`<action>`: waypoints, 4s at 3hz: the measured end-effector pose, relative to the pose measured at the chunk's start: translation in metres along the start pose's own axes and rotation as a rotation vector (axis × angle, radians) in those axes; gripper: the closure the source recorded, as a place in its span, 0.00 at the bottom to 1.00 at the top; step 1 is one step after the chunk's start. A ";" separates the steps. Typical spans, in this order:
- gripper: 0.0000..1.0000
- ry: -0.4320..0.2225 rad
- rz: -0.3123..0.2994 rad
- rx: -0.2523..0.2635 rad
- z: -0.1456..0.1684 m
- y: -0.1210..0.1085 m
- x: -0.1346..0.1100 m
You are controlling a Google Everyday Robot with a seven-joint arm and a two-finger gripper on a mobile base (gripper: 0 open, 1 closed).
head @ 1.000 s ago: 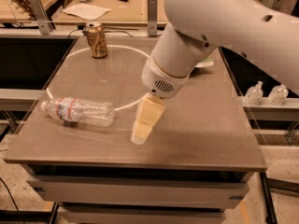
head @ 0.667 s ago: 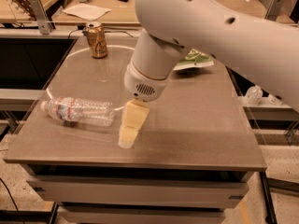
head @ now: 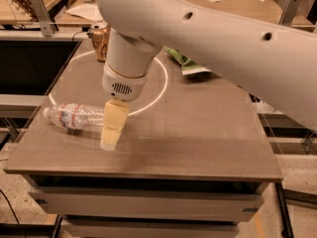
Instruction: Place water bottle upright
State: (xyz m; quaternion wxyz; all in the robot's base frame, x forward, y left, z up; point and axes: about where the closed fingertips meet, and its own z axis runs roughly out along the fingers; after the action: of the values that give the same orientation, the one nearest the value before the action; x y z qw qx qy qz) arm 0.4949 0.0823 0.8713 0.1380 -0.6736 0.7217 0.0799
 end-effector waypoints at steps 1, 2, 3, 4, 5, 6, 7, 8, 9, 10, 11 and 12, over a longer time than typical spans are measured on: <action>0.00 0.029 0.007 -0.011 0.005 0.003 -0.024; 0.00 0.059 0.032 -0.020 0.011 0.001 -0.042; 0.00 0.081 0.064 -0.018 0.022 -0.010 -0.052; 0.00 0.124 0.104 -0.001 0.037 -0.024 -0.050; 0.19 0.171 0.127 -0.005 0.055 -0.028 -0.040; 0.41 0.184 0.126 -0.010 0.064 -0.030 -0.028; 0.65 0.188 0.122 -0.010 0.059 -0.031 -0.028; 0.88 0.188 0.122 -0.010 0.056 -0.031 -0.029; 1.00 0.197 0.043 0.035 0.039 -0.022 -0.028; 1.00 0.100 -0.040 0.086 -0.005 -0.012 -0.030; 1.00 -0.113 -0.049 0.096 -0.042 -0.025 -0.020; 1.00 -0.353 -0.059 0.079 -0.052 -0.046 -0.020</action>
Offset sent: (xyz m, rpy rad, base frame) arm 0.0068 0.0666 0.0019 -0.0891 0.0618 -0.0619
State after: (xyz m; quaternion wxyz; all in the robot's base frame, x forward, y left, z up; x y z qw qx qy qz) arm 0.5372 0.0818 0.9296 0.2912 -0.6639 0.6688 0.1645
